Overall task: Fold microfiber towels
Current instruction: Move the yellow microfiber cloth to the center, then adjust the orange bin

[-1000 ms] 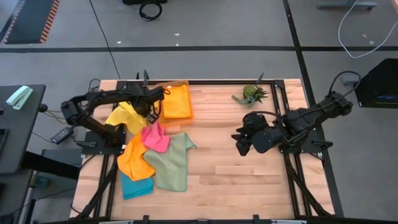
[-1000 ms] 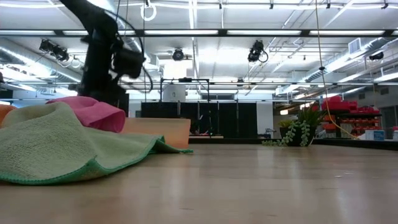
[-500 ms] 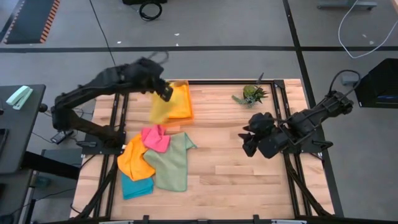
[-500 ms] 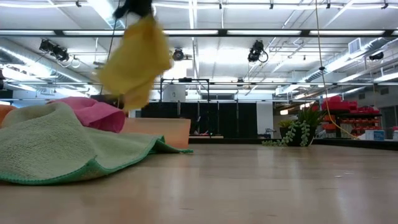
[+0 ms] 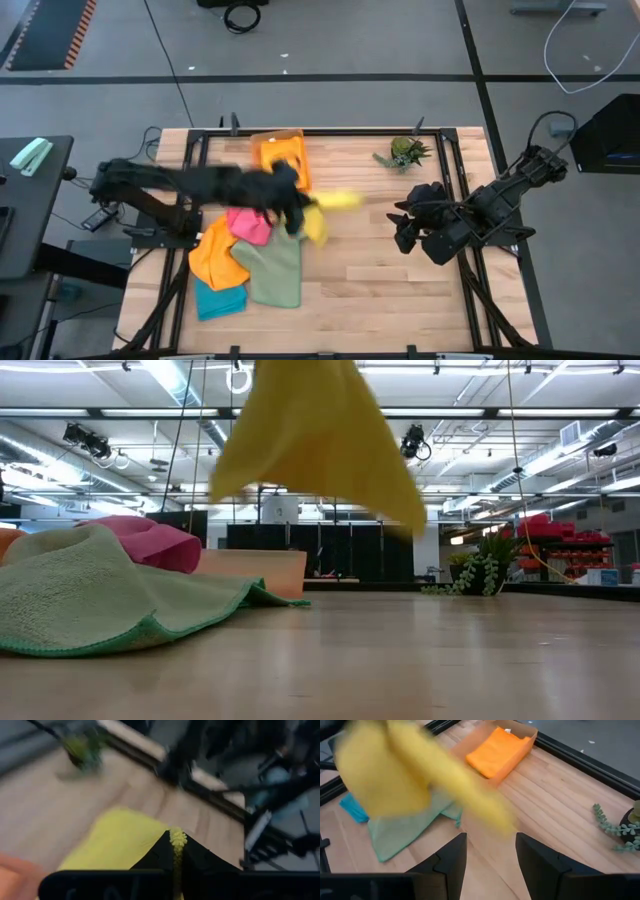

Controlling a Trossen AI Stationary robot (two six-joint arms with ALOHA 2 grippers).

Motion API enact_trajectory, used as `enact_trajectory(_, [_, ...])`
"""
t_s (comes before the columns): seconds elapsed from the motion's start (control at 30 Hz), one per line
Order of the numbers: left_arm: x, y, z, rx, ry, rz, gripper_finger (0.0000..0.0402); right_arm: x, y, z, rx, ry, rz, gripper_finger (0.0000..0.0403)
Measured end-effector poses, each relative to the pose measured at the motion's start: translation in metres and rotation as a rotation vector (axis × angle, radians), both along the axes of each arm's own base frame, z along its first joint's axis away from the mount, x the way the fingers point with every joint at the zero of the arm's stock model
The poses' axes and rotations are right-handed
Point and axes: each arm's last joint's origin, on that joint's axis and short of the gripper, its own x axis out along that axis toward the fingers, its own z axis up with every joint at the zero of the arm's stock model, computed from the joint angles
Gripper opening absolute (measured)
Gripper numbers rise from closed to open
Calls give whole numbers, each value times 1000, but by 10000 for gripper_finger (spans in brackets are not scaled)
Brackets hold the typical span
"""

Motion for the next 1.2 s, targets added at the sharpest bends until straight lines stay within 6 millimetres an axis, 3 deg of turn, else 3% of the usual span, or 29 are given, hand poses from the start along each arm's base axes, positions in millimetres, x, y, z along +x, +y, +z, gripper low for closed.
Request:
enact_trajectory(0.1, [19, -21, -45, -25, -40, -42, 10, 1, -1, 0, 3, -8, -14, 176])
enact_trajectory(0.23, [42, -33, -95, -56, -68, -48, 11, 2, 0, -1, 13, -36, -41, 176])
enact_trajectory(0.43, [73, -40, -139, -54, -55, -43, 10, 12, 7, -36, 63, -45, -64, 176])
enact_trajectory(0.53, [81, -43, -141, -5, -34, -96, 46, 16, 11, -61, 135, -40, -64, 176])
enact_trajectory(0.7, [79, -39, -132, 117, 93, -175, 162, 19, 15, -99, 239, -47, -78, 176])
enact_trajectory(0.9, [63, -11, -112, 169, 320, -140, 266, 19, 17, -129, 334, -92, -112, 176])
enact_trajectory(1.03, [48, 18, -110, 240, 470, -132, 285, 19, 17, -136, 373, -112, -123, 176])
enact_trajectory(1.2, [33, 63, -119, 352, 700, -180, 269, 20, 17, -136, 390, -124, -138, 176])
